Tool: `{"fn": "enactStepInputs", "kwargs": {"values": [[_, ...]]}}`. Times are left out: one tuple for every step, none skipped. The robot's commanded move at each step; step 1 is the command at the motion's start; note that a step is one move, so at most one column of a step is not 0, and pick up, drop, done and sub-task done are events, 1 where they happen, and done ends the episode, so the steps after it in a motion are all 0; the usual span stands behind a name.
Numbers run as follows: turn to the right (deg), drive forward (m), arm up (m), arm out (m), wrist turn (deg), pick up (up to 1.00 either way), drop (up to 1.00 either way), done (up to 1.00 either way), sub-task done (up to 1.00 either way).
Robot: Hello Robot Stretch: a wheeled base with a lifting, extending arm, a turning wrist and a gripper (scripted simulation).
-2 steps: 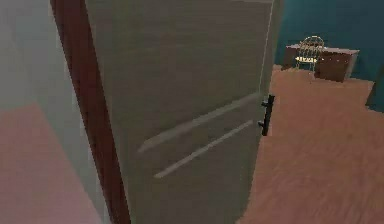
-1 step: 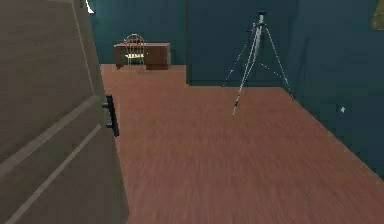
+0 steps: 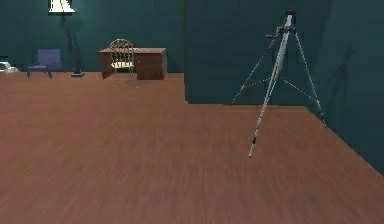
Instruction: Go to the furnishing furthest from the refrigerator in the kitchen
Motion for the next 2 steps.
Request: {"fn": "enactStepInputs", "kwargs": {"values": [[27.0, 0.00, 0.00, 0.00, 0.0, 0.00, 0.00, 0.00, 0.00], [0.0, 0.05, 0.00, 0.00, 0.0, 0.00, 0.00, 0.00, 0.00]]}}
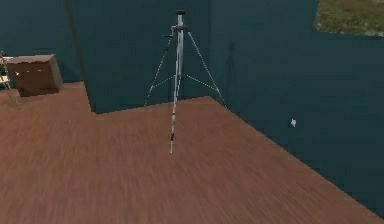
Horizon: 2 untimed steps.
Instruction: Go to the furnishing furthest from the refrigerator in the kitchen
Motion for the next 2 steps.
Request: {"fn": "enactStepInputs", "kwargs": {"values": [[-15.0, 0.00, 0.00, 0.00, 0.0, 0.00, 0.00, 0.00, 0.00], [0.0, 0.25, 0.00, 0.00, 0.0, 0.00, 0.00, 0.00, 0.00]]}}
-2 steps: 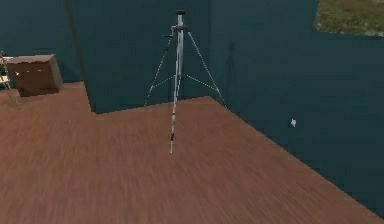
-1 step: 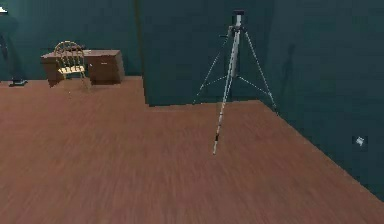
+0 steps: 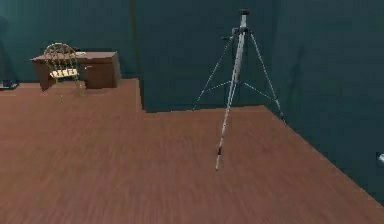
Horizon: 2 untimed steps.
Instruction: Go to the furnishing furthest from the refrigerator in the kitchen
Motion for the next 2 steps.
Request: {"fn": "enactStepInputs", "kwargs": {"values": [[-24.0, 0.00, 0.00, 0.00, 0.0, 0.00, 0.00, 0.00, 0.00], [0.0, 1.00, 0.00, 0.00, 0.0, 0.00, 0.00, 0.00, 0.00]]}}
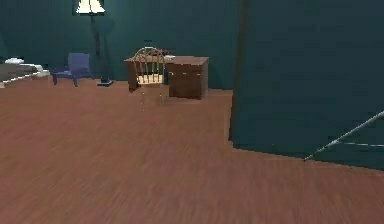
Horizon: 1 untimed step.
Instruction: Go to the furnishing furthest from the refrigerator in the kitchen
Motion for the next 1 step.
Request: {"fn": "enactStepInputs", "kwargs": {"values": [[0.0, 1.00, 0.00, 0.00, 0.0, 0.00, 0.00, 0.00, 0.00]]}}
